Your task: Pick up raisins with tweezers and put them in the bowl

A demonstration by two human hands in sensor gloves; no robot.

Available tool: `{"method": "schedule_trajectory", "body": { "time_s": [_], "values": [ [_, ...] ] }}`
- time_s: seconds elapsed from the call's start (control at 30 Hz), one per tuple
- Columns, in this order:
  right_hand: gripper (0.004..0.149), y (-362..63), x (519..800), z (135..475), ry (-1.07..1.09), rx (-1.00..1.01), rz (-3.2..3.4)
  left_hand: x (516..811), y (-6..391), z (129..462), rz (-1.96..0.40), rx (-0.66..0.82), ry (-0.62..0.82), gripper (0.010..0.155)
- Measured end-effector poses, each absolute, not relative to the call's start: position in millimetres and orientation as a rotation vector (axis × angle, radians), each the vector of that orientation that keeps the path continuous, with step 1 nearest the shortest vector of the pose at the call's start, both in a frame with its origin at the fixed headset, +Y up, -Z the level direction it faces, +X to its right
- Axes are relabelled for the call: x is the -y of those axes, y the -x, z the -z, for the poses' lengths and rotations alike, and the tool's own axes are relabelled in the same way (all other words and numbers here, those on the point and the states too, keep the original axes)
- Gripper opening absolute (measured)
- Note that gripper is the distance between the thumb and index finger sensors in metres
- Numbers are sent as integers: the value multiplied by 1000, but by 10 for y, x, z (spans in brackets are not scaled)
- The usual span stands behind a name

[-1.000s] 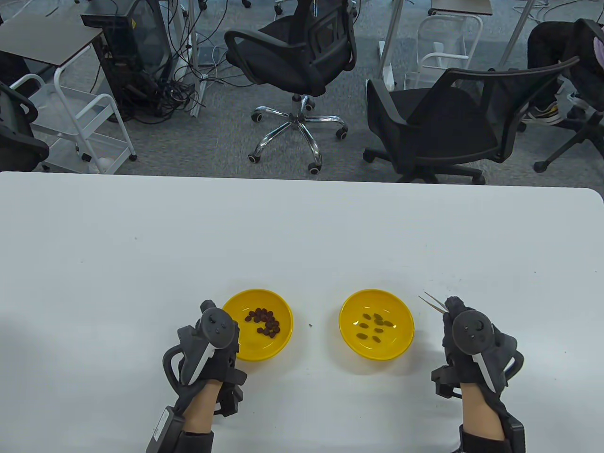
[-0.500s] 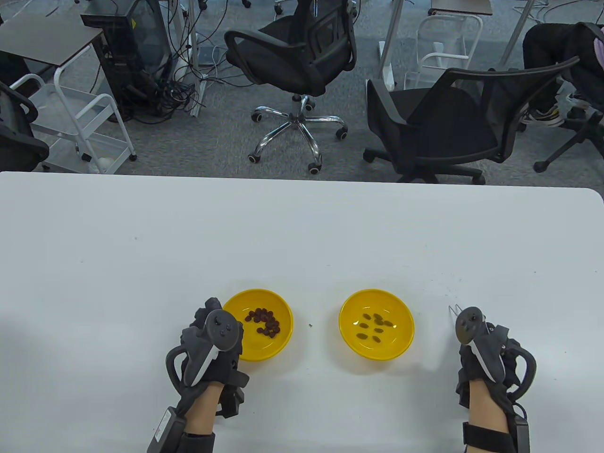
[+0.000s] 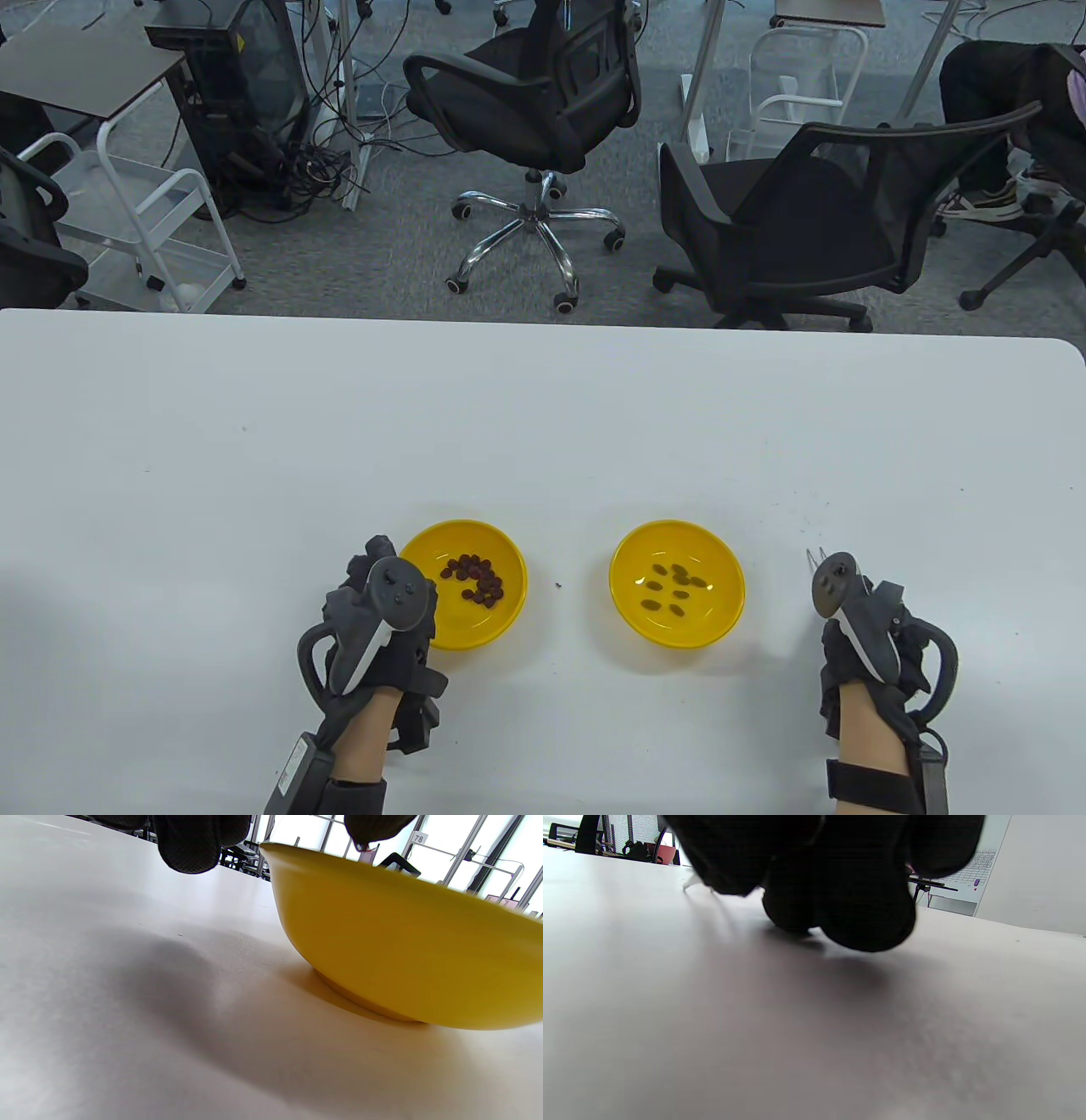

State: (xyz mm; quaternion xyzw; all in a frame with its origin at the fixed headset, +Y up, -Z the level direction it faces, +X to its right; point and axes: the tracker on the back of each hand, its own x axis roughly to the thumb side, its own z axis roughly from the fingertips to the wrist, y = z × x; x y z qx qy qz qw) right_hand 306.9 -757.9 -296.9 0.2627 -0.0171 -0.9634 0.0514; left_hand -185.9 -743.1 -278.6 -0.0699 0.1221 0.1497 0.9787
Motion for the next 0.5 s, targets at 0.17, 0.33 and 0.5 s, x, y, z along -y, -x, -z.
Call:
{"method": "schedule_trajectory", "body": {
  "time_s": [0.17,0.33,0.5],
  "values": [
    [51,-3088,7587,2972,-830,93,2927,7431,1860,2787,-300,-247,144,74],
    [50,-3100,7588,2970,-838,106,2940,7431,1858,2788,-301,-247,146,74],
    [50,-3106,7595,2975,-834,110,2939,7432,1856,2789,-300,-246,146,74]
  ]
}}
